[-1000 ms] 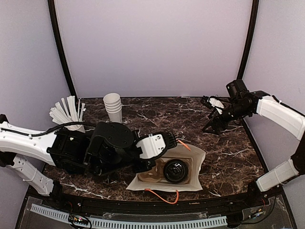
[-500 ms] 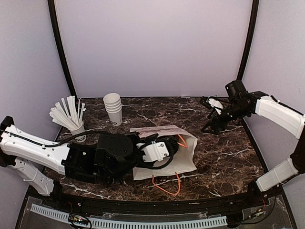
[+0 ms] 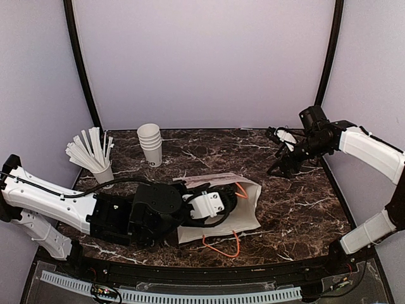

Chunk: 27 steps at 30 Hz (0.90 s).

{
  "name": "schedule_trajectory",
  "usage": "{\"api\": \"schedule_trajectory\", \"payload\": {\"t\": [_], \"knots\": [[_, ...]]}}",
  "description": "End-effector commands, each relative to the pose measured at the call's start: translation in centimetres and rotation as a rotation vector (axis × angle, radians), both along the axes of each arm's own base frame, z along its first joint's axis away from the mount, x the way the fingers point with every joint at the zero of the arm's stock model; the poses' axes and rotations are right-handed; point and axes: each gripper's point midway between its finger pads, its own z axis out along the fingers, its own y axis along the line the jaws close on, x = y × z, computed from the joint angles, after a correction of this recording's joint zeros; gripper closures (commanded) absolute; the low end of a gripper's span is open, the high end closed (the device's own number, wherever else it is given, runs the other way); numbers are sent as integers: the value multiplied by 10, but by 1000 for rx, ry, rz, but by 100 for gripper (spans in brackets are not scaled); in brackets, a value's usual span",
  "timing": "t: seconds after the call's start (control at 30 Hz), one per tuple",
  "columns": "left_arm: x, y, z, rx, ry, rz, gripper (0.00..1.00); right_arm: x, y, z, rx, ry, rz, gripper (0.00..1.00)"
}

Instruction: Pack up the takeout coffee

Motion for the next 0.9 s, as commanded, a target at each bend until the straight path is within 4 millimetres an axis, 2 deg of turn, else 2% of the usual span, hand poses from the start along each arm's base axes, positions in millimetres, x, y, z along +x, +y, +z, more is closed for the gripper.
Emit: {"api": "schedule_trajectory", "payload": {"t": [0.0,0.1,0.23,0.4,0.7,0.77,0.87], "knots": [[7,2,8,-68,61,6,100,2,2,15,30,-28,11,5],[24,6,9,-119,250,4,100,1,3,15,32,-27,14,5],[46,11,10,-183,411,3,100,1,4,16,39,-23,18,5],[75,16,13,-215,497,23,100,2,6,17,48,-23,20,5],[148,31,-4,-265,632,108,100,-1,8,26,64,-25,31,5],[162,35,-8,-285,664,119,96,-2,7,26,63,-26,31,5],[175,37,-3,-316,677,131,74,-4,6,27,62,-32,33,5]]}}
